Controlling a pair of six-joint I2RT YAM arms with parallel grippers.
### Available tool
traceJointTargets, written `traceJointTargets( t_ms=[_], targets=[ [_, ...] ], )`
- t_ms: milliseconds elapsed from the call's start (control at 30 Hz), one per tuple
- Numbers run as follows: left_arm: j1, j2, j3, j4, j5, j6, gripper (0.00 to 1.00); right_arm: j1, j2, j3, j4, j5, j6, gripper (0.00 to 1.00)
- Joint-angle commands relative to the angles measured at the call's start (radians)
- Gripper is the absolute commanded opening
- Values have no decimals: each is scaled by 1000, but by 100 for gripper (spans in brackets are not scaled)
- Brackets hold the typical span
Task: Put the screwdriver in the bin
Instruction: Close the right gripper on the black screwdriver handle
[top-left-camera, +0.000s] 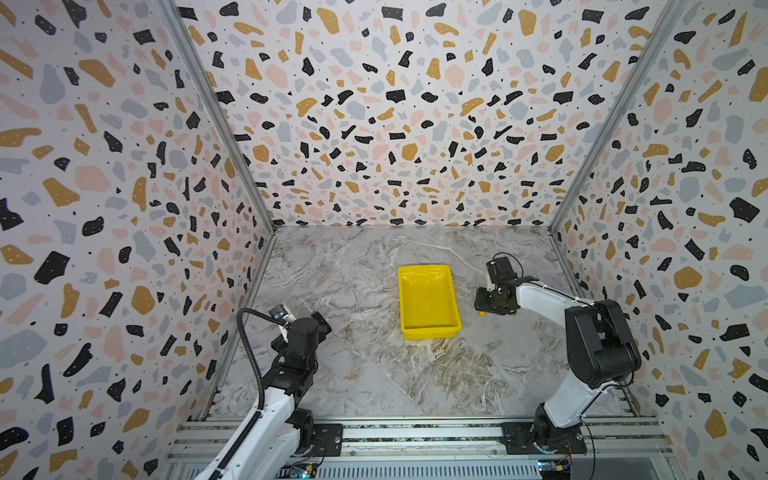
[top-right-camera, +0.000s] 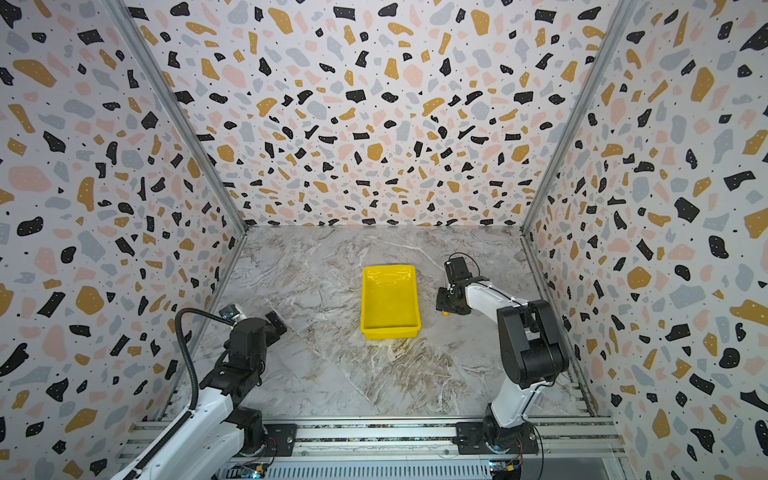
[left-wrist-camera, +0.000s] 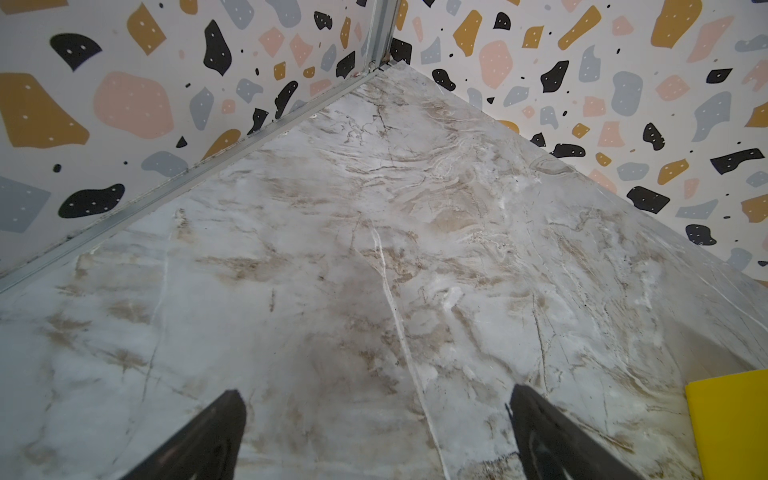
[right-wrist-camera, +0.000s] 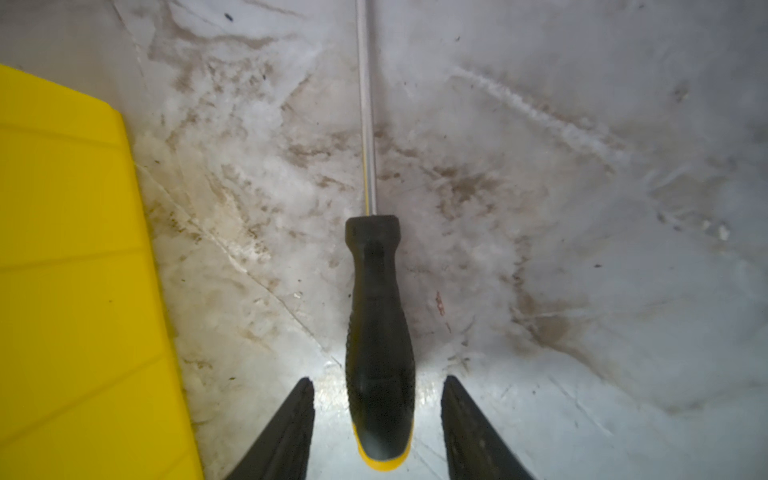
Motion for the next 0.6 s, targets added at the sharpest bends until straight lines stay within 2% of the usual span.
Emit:
traceJointTargets(
  t_ms=[0, 33, 200, 567],
  targets=[
    [-2, -7, 3, 10, -12, -4, 100, 4, 0, 28, -31, 2, -5, 46],
    [-1, -7, 2, 11, -11, -4, 100, 6, 4, 30, -30, 0, -9, 43],
    [-2, -8, 2, 13, -9, -3, 100, 7, 26, 44, -40, 2, -15, 42],
    [-2, -11, 1, 15, -7, -3, 100, 7, 44, 44, -31, 8, -9, 46]
  ],
)
